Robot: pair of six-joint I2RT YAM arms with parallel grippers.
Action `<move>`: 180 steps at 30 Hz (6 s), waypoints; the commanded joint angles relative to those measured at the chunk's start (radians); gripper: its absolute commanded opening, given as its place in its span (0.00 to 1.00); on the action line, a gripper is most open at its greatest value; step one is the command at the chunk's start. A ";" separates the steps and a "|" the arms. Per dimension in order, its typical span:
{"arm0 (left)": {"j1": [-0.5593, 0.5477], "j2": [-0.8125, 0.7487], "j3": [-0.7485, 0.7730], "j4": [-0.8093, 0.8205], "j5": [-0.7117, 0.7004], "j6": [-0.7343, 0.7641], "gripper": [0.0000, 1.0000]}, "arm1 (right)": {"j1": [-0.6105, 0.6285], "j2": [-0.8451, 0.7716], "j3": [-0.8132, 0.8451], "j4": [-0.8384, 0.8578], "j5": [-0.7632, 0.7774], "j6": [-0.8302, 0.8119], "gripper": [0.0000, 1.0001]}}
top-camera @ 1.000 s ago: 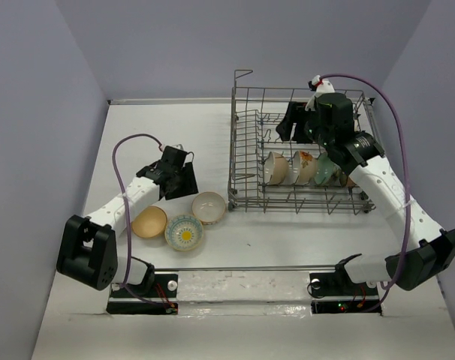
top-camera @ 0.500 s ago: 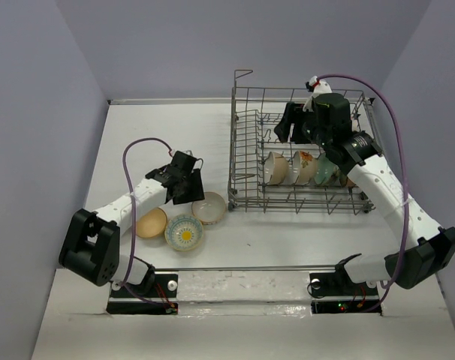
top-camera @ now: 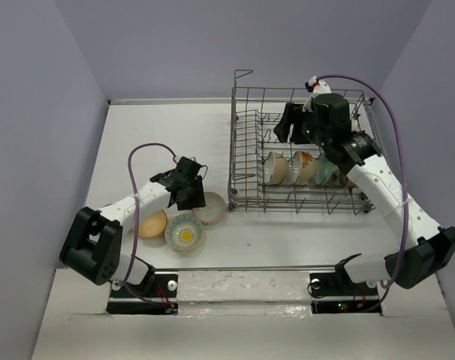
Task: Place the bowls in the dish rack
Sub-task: Pick up the bowl from the center of the board, then pass from the left arm to the right, then insert the bowl into the dish rack.
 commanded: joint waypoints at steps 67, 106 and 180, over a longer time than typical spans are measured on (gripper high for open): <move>0.223 -0.232 0.494 -0.173 -0.116 0.097 0.00 | 0.386 0.347 0.378 -0.028 0.097 -0.031 0.70; 0.215 -0.234 0.575 -0.159 -0.047 0.104 0.00 | 0.436 0.638 0.670 -0.069 0.140 -0.031 0.39; 0.269 -0.170 0.281 0.166 0.151 0.166 0.70 | 0.006 0.864 0.475 1.113 1.340 -1.528 0.01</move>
